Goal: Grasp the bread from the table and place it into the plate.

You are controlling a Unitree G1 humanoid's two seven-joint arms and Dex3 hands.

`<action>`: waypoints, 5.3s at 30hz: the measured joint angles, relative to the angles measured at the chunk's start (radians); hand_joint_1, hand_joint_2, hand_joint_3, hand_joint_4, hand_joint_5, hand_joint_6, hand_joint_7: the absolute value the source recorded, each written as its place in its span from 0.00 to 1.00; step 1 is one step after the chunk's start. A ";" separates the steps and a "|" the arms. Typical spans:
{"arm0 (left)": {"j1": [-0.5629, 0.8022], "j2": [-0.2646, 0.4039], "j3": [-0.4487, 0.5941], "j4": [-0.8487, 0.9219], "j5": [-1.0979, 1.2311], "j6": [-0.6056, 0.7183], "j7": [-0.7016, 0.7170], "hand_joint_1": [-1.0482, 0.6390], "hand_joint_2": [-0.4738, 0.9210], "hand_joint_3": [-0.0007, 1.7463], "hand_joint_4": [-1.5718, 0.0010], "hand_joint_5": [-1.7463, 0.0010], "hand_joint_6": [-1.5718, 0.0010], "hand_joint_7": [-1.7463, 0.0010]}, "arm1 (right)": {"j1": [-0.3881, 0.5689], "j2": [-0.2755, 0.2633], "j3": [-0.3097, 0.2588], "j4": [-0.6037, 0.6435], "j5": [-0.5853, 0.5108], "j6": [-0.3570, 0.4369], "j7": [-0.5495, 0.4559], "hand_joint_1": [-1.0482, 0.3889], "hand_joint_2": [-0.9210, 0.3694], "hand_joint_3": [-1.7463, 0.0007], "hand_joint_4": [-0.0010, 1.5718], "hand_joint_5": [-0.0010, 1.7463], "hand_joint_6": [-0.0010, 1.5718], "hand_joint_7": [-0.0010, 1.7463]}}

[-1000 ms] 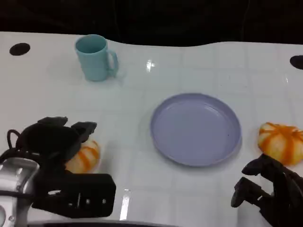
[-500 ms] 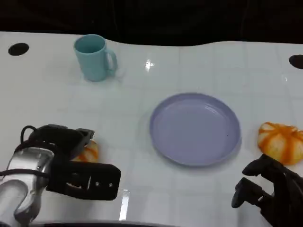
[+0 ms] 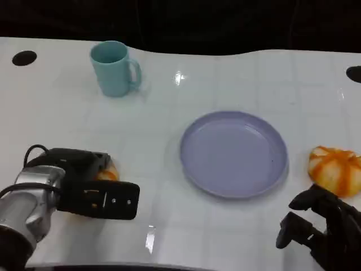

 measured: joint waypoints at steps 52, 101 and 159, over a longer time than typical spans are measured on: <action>-0.052 -0.117 0.069 0.292 -0.205 -0.406 0.806 0.50 0.75 0.66 0.44 0.00 0.61 0.00 | -0.007 -0.006 -0.028 0.006 0.002 0.034 -0.008 0.35 0.00 0.90 0.46 0.88 0.51 0.61; -0.361 -0.449 -0.020 0.465 -0.219 -0.529 0.706 0.49 0.72 0.70 0.40 0.00 0.53 0.00 | -0.004 0.007 -0.007 0.008 -0.004 0.011 0.001 0.37 0.00 0.89 0.45 0.90 0.48 0.65; -0.145 -0.336 0.191 0.129 -0.702 -0.447 -0.145 0.18 1.00 0.22 0.98 0.67 0.79 0.95 | -0.002 0.008 -0.002 0.006 0.003 -0.007 0.010 0.37 0.00 0.89 0.45 0.90 0.48 0.65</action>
